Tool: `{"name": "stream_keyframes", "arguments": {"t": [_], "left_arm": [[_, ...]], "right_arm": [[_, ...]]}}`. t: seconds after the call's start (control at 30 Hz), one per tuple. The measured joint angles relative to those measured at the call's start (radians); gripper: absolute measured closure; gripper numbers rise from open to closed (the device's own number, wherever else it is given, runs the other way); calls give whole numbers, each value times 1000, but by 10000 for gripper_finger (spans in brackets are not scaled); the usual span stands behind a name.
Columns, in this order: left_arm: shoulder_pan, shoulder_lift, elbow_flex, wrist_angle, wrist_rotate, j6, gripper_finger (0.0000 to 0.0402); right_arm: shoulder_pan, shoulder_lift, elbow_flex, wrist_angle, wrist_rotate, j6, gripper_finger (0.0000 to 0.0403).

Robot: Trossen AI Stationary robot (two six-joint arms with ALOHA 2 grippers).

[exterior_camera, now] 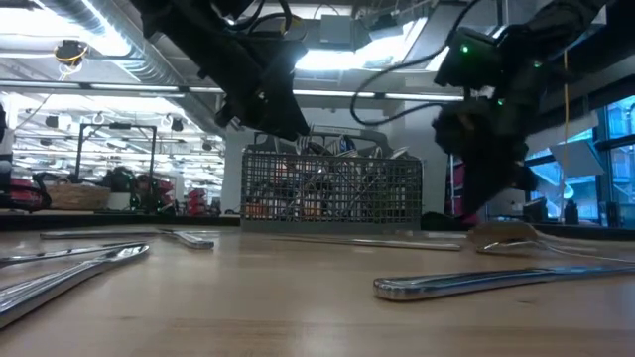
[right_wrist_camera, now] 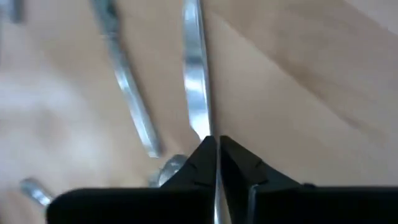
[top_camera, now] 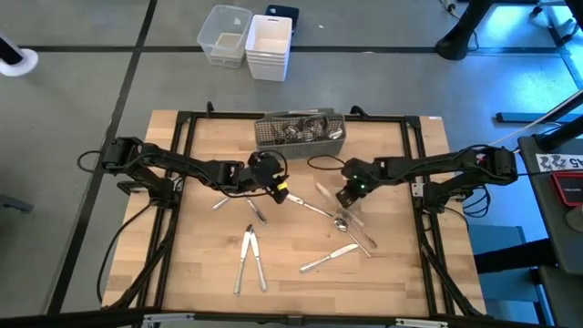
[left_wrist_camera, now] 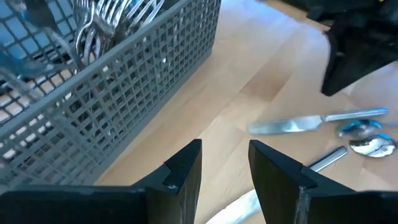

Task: Sort silverware
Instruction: Put the silver table knife into the gray silverware organizer

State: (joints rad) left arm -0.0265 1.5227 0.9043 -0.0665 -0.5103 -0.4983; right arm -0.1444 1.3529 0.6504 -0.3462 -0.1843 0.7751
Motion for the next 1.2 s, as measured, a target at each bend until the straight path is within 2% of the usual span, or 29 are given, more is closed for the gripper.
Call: {"name": "stream_keyframes", "arguments": {"t": [0.17, 0.33, 0.53, 0.7, 0.93, 1.2], "left_arm": [[0, 0, 0, -34, 12, -27, 277], [0, 0, 0, -41, 45, -54, 277], [-25, 13, 0, -45, 106, -35, 277], [-60, 68, 0, 58, 130, 114, 277], [-49, 197, 0, 292, 293, 408, 277], [8, 284, 52, 289, 380, 605, 277]], "right_arm": [[0, 0, 0, 155, -74, -25, 399], [0, 0, 0, 158, -73, -31, 393], [0, 0, 0, 164, -80, -173, 399], [1, 0, 0, 167, -79, -208, 395], [1, 0, -1, 166, -73, -234, 398], [1, 0, -1, 190, -124, -234, 399]]}}
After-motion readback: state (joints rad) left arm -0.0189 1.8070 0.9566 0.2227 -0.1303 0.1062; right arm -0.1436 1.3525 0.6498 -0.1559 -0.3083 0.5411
